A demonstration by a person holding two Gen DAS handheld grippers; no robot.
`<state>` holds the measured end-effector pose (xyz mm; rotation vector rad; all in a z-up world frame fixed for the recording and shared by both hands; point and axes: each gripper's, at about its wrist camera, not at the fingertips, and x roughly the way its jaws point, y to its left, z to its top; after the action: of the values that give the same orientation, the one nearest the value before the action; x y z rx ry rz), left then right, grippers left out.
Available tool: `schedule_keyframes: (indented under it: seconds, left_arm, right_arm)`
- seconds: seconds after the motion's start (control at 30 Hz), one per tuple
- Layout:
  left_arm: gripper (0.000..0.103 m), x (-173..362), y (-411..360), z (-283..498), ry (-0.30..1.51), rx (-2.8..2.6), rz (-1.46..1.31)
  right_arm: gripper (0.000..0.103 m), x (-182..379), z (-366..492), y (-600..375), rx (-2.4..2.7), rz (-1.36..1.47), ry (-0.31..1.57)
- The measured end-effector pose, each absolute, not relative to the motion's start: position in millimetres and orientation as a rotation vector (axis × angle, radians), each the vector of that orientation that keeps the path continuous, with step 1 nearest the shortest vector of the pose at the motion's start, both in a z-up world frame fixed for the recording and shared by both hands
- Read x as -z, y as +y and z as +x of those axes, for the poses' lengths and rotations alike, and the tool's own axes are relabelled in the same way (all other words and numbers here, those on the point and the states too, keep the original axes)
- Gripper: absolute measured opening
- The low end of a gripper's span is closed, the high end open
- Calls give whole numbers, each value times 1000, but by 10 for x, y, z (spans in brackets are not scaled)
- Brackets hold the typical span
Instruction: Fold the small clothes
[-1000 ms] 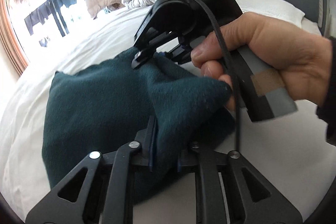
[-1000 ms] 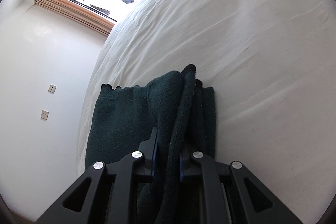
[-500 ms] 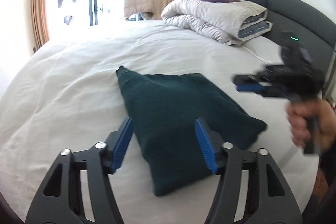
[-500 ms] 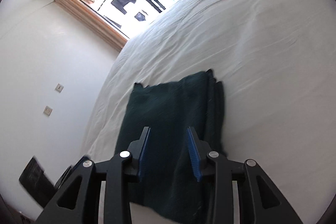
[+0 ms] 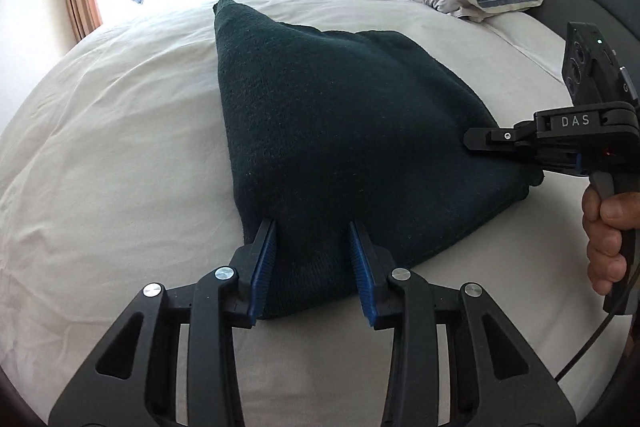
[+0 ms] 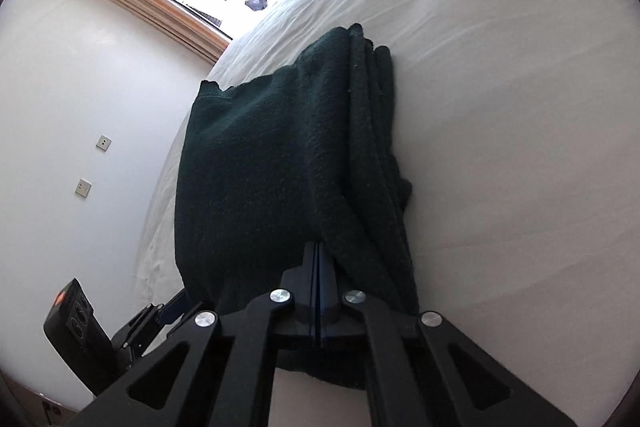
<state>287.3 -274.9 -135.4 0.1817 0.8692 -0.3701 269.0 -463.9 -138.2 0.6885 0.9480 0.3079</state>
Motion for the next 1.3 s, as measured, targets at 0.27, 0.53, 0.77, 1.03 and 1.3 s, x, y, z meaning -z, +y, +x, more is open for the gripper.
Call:
schedule_keyframes:
  seconds: [0.27,0.53,0.77,1.03,1.3]
  left_arm:
    - [36,798,-2664,2554,795,383,161]
    - [37,678,-3162,3395,738,378,289]
    - [39,1164,-3260,3352,697,317,414]
    - [69,772,-2747,3006,611,298,245]
    - [89,864,-2359,3668,898,397,-161]
  right_arm:
    - [51,835,2471,-4504,-290,592,830]
    - [62,980,3076,-4422,-309,654,822]
    - [46,1273,2727,-4632,-350,654,780]
    - [75,920,2349,-5139,-247,691,719]
    - [76,1302,2965,-5028,-282,827,914]
